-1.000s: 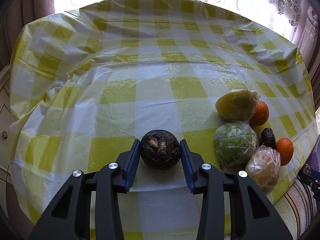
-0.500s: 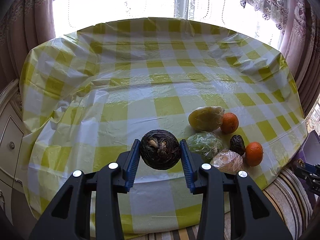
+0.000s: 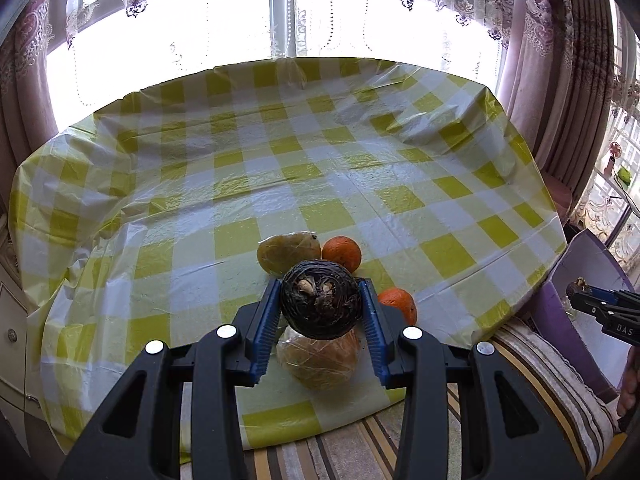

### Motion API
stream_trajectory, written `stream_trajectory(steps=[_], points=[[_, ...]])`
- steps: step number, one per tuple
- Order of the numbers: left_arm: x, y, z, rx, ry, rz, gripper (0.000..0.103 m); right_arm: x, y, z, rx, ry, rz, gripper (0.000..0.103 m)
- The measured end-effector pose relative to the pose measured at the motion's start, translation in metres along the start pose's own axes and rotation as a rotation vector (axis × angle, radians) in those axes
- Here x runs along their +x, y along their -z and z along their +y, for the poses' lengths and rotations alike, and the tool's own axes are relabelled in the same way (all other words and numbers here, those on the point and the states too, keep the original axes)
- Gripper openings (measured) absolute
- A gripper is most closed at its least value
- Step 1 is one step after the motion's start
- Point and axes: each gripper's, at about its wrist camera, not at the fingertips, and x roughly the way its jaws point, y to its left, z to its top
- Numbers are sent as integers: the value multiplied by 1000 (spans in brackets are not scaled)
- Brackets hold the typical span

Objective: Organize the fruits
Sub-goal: 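Grasp the dried brown fruit with the right tool while the left tool lifts the dark fruit, then lower both held fruits into the white box and open both tools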

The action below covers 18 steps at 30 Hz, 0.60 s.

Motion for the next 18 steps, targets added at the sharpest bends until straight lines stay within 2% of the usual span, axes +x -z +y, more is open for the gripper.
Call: stream_trajectory(steps=[9, 18], points=[[13, -6, -76, 121, 123, 22, 38, -10, -1, -61, 89, 79, -32, 42], [26, -16, -163, 270, 261, 44, 38, -7, -5, -106, 146, 124, -23, 42]])
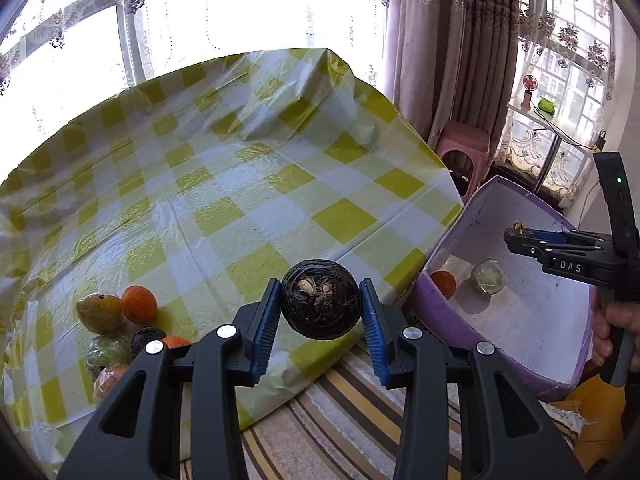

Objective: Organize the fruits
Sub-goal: 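Lower both held fruits into the white box and open both tools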

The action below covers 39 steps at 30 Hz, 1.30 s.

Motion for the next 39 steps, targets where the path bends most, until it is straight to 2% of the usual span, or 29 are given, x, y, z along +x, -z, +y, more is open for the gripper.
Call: stream_trajectory(steps=[6, 10, 14, 18, 24, 31, 39], points=[[28, -12, -63, 122, 128, 38, 38, 12, -10, -12, 2, 19, 18, 42], [54, -14, -101, 186, 227, 103, 38, 28, -17, -18, 10, 16, 55, 42], [84, -11, -133, 249, 284, 185, 38, 42, -22, -19, 5, 11, 97, 42], [113, -5, -148, 276, 315, 267, 38, 58, -27, -23, 7, 2, 144, 42], [143, 2, -156, 301, 313, 352, 38, 86, -27, -21, 25, -15, 212, 42], [154, 7, -167, 391, 235, 346, 38, 112, -18, -22, 43, -1, 269, 42], [161, 14, -173, 427, 176, 343, 40, 122, -8, -24, 54, 2, 292, 43]])
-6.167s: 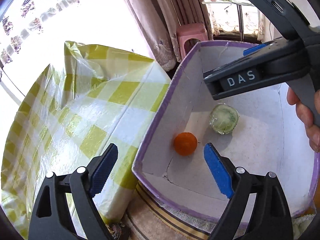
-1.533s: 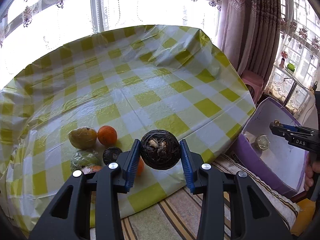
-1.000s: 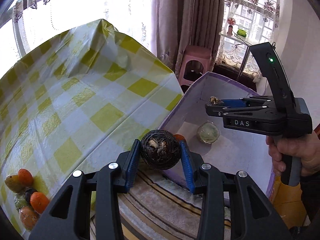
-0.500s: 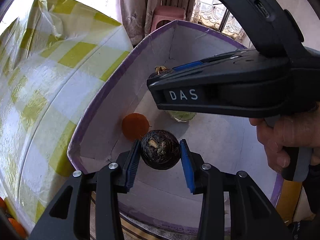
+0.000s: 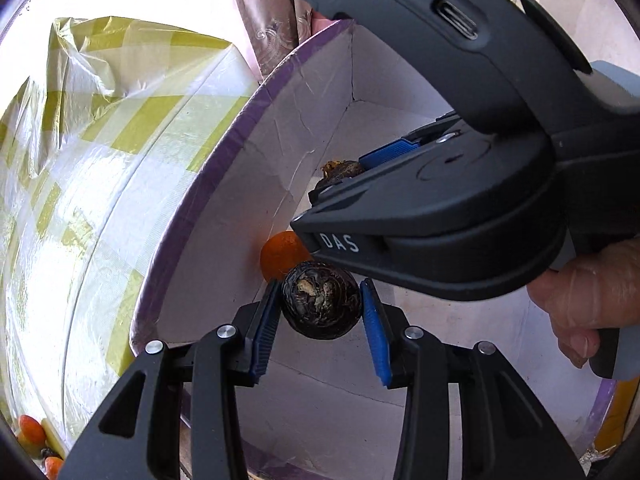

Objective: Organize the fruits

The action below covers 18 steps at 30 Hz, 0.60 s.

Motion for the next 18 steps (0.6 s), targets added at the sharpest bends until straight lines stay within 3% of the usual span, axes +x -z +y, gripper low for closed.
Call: stream_trajectory(steps=[2, 6, 9, 12, 18], points=[[0, 0, 2, -4, 3, -2, 44, 0, 0, 0, 0, 0, -5, 44], [-3, 0, 4, -17, 7, -7, 46, -4, -1, -1, 14, 0, -17, 63], [-5, -3, 5, -12, 0, -16, 50, -8, -1, -5, 39, -11, -26, 69], [-14, -2, 5, -26, -16, -55, 77, -16, 1, -8, 63, -21, -50, 77], [-36, 8, 23, -86, 10, -126, 77, -37, 6, -14, 114, -37, -117, 81]])
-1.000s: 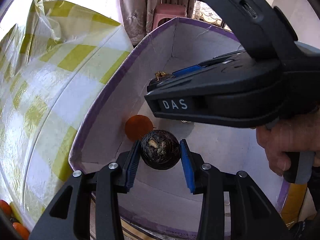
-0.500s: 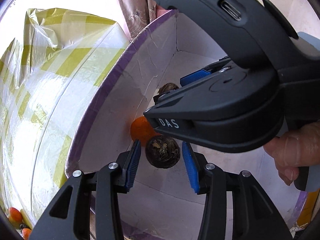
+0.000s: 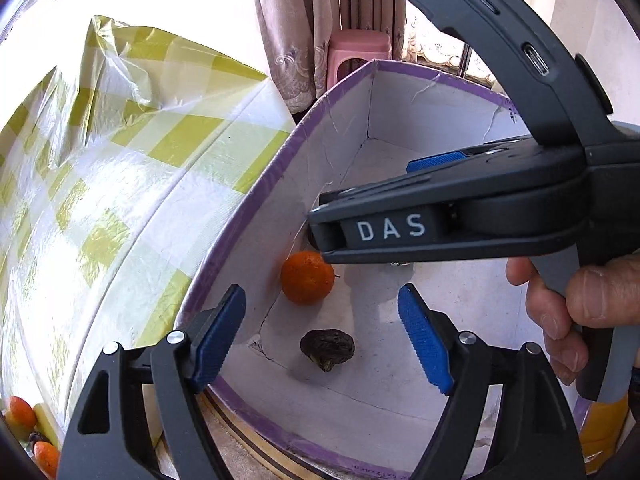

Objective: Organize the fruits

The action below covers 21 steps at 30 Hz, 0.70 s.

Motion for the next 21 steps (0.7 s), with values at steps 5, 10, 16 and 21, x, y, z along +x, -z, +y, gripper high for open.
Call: stream_trajectory(steps=[5, 10, 16, 21], points=[[-27, 8, 13, -27, -19, -79, 77, -28, 2, 5, 29, -13, -105, 83], [-58, 17, 22, -89, -46, -147, 77, -59, 6, 16, 28, -44, -209, 83], [-100, 53, 56, -219, -116, -239, 77, -76, 14, 45, -15, -102, -257, 83], [-134, 85, 87, -368, -207, -325, 77, -75, 26, 87, -66, -164, -253, 83]])
